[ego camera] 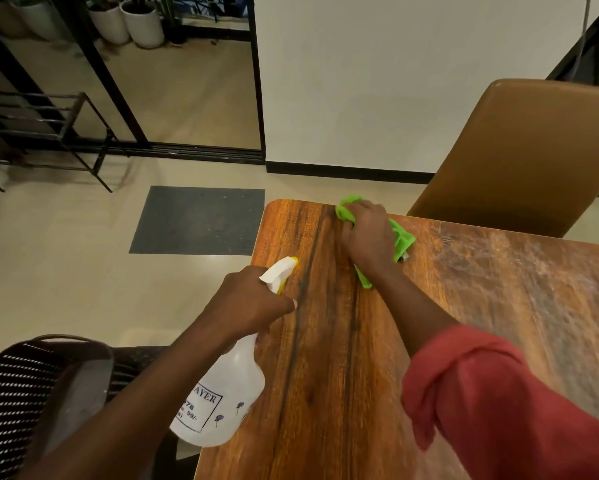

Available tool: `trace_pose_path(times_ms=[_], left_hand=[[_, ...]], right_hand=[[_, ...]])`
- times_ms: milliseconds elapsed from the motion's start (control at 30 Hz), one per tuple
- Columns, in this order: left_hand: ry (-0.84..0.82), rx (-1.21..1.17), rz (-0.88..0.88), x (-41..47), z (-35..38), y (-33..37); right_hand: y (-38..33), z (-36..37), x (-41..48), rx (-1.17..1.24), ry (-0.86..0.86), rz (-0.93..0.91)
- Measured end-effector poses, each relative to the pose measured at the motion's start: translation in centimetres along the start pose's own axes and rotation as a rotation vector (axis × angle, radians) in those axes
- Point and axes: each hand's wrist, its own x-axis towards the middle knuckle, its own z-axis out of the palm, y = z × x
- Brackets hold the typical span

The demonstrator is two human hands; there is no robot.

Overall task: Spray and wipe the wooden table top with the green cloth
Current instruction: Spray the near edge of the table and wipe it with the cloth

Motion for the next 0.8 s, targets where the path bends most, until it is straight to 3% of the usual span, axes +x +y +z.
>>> trace_pose_path(times_ms=[300, 433, 533, 633, 700, 800], left_hand=[[-0.003, 0.005, -0.044, -0.5, -0.6, -2.3], [-0.01, 0.011, -0.047, -0.9, -0.1, -2.5], [-0.029, -0.019, -0.04, -1.7, 0.2, -2.3], [-0.053, -0.064, -0.022, -2.4, 0.4, -2.3], [-0.069, -0.074, -0.013, -3.2, 0.4, -2.4], [-0.106, -0.066, 0.013, -4.6, 0.5, -2.9]], right_hand=[[-1.6, 0.7, -2.0, -0.016, -0.06, -0.104], [-2.5, -1.2, -3.9, 0.078, -0.199, -0.04], [-2.3, -5.0, -4.1, 0.404, -0.235, 0.329], [-1.2, -9.0, -4.9, 0.972, -0.151, 0.727], [-0.2, -11.6, -6.3, 1.229, -0.128, 0.807], [1.1, -15.0, -9.9, 1.409, -0.163, 0.841]])
